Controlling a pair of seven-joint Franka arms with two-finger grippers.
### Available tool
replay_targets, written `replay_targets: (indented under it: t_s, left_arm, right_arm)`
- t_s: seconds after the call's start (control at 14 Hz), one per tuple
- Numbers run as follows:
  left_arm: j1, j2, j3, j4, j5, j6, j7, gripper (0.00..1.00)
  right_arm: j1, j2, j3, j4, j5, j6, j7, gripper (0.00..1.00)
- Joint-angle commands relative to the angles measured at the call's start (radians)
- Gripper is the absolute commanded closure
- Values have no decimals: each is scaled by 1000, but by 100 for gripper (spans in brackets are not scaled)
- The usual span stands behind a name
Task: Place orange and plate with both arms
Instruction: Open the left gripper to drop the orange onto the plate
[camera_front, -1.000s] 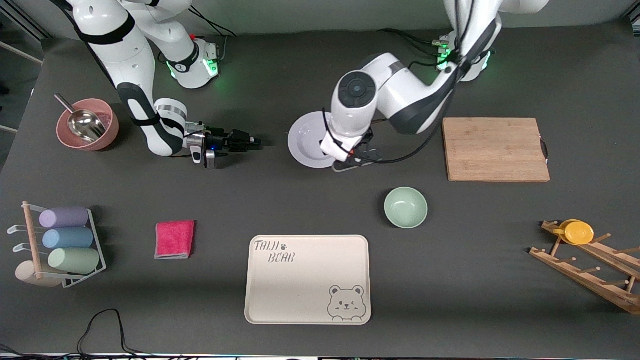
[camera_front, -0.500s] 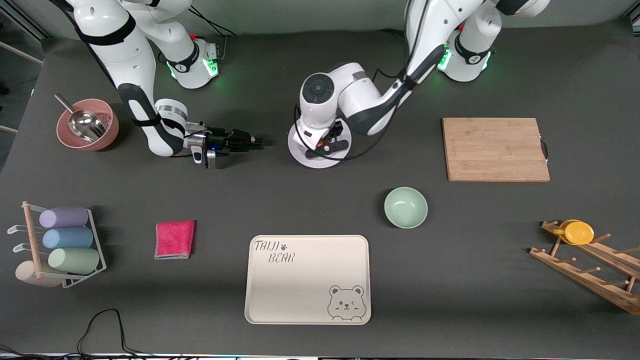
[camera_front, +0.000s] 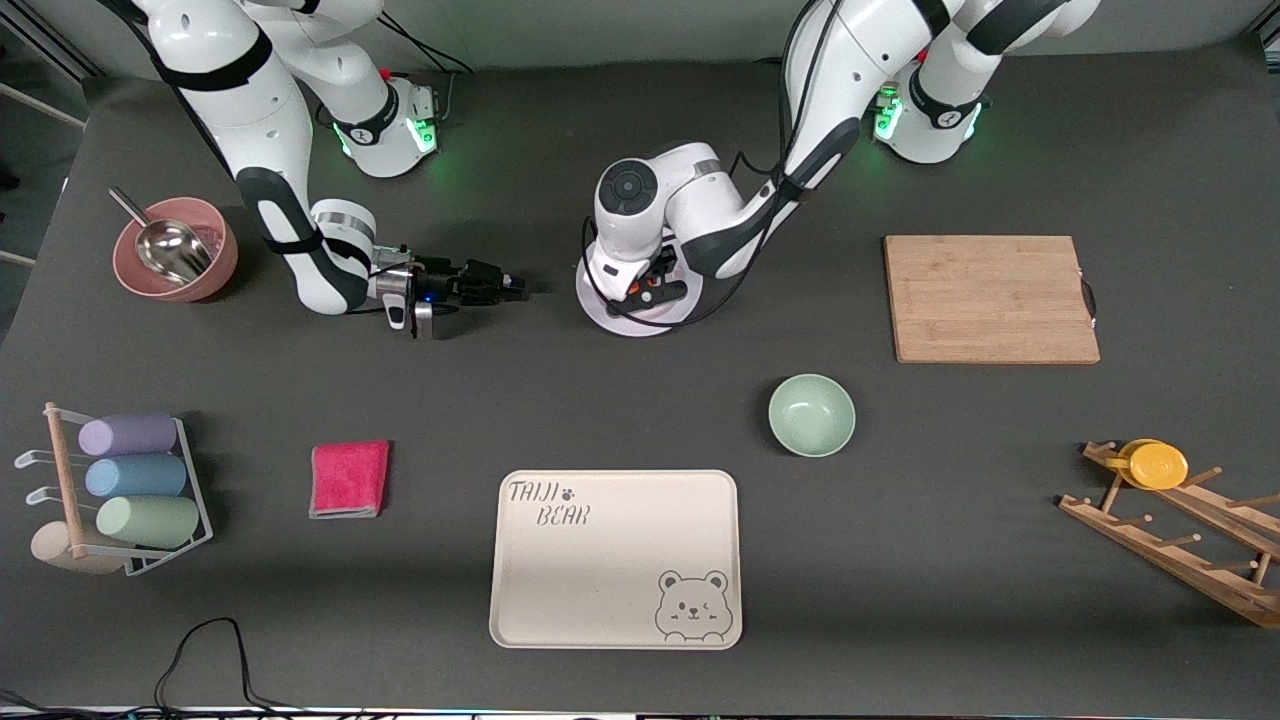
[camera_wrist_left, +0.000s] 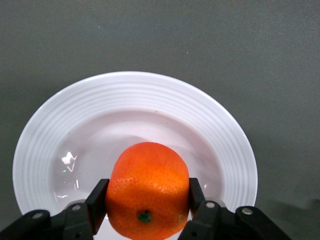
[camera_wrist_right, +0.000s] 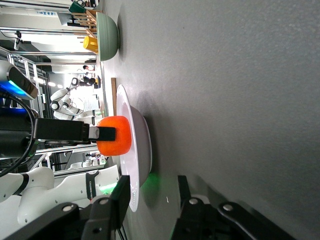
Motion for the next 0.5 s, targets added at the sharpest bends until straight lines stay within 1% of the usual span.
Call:
replay_targets:
  t_s: [0.0, 0.07, 0.21, 0.43]
  left_arm:
    - [-9, -8, 9, -9, 21, 12, -33, 42]
    - [-12, -11, 9, -9, 21, 10, -33, 0]
    - [-9, -17, 9, -7, 21, 0, -38, 0]
    - [11, -55, 11, 0, 21, -49, -40, 0]
  right_arm:
    - [10, 15, 0, 16, 10, -13, -24, 55]
    - [10, 16, 0, 19, 10, -13, -23, 55]
    - [13, 16, 3, 19, 10, -13, -24, 55]
    - [13, 16, 30, 24, 12, -13, -21, 55]
